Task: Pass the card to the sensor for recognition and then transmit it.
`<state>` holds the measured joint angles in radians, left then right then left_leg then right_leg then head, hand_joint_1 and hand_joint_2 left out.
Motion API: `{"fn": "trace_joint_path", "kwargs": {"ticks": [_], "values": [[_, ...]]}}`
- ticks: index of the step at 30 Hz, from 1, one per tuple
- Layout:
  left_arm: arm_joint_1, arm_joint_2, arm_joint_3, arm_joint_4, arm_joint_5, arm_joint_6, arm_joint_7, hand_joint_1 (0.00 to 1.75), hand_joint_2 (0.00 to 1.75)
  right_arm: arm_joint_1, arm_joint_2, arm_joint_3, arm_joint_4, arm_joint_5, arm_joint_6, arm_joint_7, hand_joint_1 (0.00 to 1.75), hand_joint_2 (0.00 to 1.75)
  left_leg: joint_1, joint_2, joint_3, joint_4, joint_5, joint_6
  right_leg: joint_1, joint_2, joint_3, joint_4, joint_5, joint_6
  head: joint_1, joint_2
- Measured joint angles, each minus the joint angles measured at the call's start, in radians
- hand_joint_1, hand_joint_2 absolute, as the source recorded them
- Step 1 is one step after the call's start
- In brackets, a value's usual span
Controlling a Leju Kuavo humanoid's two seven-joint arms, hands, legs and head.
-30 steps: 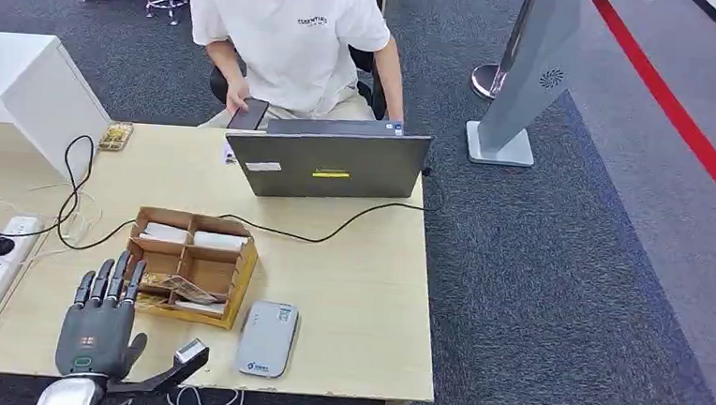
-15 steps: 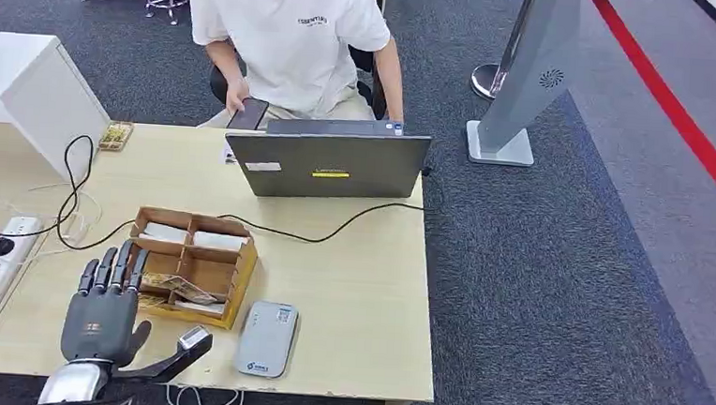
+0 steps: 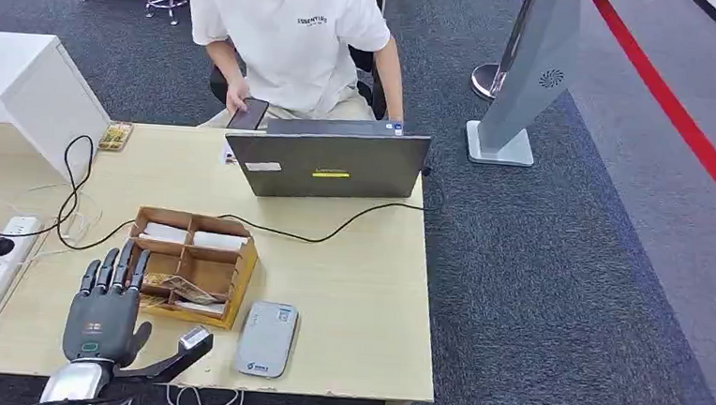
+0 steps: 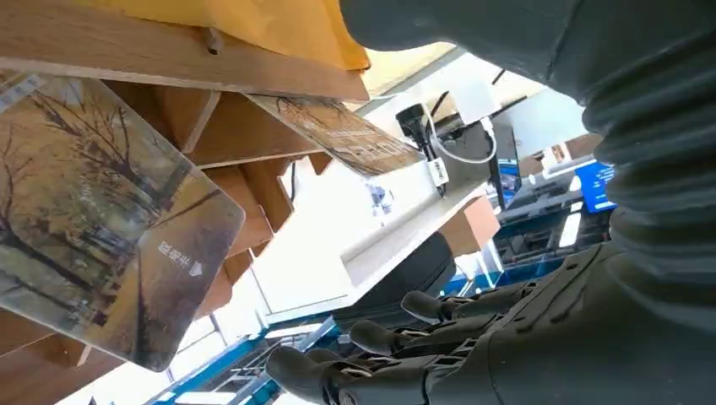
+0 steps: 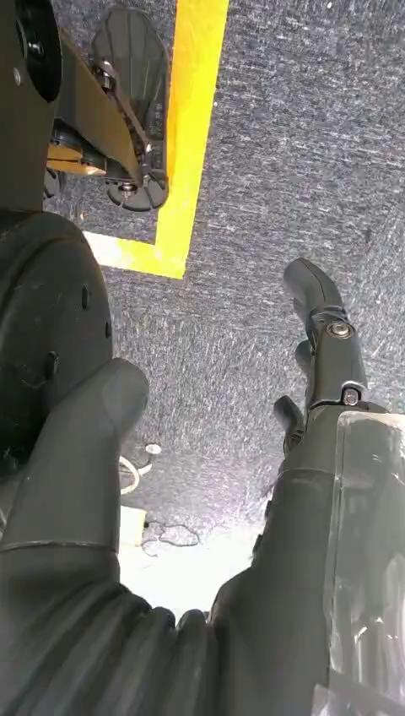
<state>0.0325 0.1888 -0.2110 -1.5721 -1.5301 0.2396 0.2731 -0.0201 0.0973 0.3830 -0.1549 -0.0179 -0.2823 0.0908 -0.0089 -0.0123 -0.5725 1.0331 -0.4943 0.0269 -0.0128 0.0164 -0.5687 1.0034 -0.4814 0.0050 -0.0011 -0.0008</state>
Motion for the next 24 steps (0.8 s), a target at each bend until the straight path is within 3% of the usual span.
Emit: {"fn": "trace_joint_path", "kwargs": {"ticks": [24], "values": [[-0.005, -0.005, 0.0, 0.026, 0.007, -0.036, 0.001, 0.0, 1.75, 0.0, 0.0, 0.0, 0.0, -0.004, -0.001, 0.0, 0.0, 1.75, 0.0, 0.0, 0.0, 0.0, 0.0, 0.0, 0.0, 0.0, 0.0, 0.0, 0.0, 0.0, 0.0, 0.0]]}}
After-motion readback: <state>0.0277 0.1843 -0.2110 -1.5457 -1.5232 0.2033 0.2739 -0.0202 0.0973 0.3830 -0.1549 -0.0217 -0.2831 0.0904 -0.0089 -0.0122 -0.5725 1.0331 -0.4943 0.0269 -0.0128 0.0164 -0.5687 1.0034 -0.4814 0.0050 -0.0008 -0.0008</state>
